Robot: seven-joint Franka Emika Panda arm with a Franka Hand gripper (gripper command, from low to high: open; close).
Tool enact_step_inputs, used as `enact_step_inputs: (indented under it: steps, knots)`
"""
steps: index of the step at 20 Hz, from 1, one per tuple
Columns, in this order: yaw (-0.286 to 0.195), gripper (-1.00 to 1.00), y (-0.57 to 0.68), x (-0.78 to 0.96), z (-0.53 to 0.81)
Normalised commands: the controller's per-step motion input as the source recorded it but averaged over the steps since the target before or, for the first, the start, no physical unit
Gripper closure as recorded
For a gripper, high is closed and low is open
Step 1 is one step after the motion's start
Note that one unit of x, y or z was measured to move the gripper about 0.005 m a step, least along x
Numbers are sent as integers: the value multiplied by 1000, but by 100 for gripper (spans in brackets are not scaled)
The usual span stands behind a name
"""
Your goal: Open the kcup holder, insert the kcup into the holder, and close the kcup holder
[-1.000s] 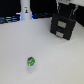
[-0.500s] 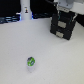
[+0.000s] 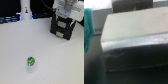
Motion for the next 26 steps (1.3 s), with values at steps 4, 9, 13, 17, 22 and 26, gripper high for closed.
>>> enact_step_inputs:
  steps: [4,9,13,17,22,26]
  knots:
    - [4,100,18,-154,-46]
    - [-6,100,6,25,1]
    - [-15,100,-18,132,-10]
    - [-45,100,-36,565,101]
    - [-41,100,-65,520,138]
    - [-53,100,-129,710,198]
